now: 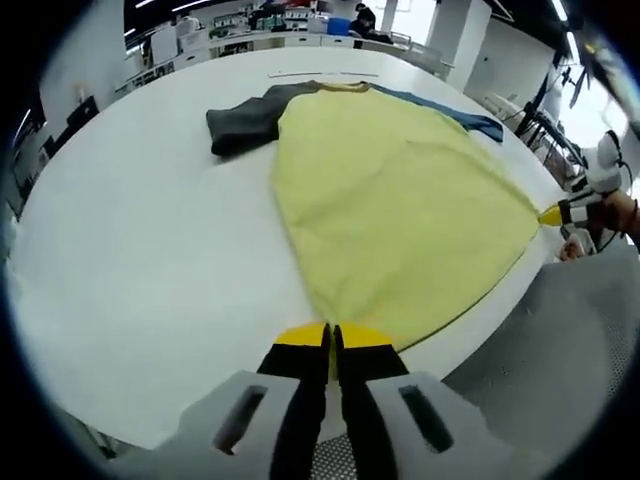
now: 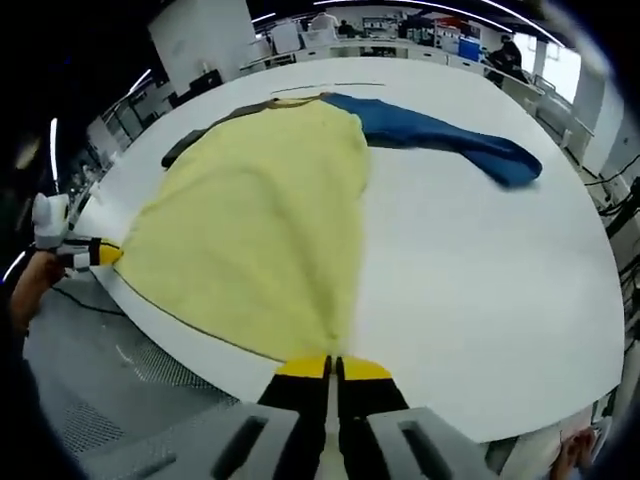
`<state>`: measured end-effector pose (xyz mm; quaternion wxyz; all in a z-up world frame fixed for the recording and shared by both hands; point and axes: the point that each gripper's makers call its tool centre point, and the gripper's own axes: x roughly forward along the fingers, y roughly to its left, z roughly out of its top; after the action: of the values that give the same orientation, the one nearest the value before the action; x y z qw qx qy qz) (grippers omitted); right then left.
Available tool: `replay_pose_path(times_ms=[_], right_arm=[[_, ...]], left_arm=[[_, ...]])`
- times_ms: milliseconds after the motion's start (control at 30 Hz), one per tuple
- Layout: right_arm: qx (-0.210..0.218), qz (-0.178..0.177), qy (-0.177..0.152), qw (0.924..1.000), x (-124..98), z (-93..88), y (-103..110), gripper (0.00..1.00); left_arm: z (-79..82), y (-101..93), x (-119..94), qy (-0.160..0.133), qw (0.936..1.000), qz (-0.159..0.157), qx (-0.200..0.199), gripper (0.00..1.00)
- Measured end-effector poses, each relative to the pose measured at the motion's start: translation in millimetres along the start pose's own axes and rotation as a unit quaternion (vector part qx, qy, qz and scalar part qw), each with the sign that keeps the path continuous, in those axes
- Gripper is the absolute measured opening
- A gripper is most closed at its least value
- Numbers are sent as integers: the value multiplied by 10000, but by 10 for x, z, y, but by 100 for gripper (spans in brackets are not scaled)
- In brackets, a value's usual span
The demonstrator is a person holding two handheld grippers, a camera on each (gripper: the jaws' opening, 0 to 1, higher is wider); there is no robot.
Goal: Fold the garment on the visible template until the final outline fits inside the template.
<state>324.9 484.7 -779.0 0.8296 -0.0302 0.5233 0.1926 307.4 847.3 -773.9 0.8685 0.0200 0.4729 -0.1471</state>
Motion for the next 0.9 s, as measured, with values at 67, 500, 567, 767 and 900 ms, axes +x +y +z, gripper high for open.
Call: replay_pose_path(times_ms=[67,500,567,767,900], right_arm=[[-13,16,34,10000,-2,-5,1,0],[-56,-6,157,9999,-39,-69,-16,0],[-25,0,147,9999,-39,-71,-12,0],[-94,64,138,9998,-40,-65,4,0],[-132,89,120,9998,-62,-62,-10,3]], left_arm=[[0,7,-2,22,10000,1,33,0],[-57,-26,-18,140,9998,-15,129,0],[-59,-29,-17,127,9998,-8,165,0],[-54,-25,-12,101,9999,5,139,0],[-44,-3,-18,51,9998,57,172,10]])
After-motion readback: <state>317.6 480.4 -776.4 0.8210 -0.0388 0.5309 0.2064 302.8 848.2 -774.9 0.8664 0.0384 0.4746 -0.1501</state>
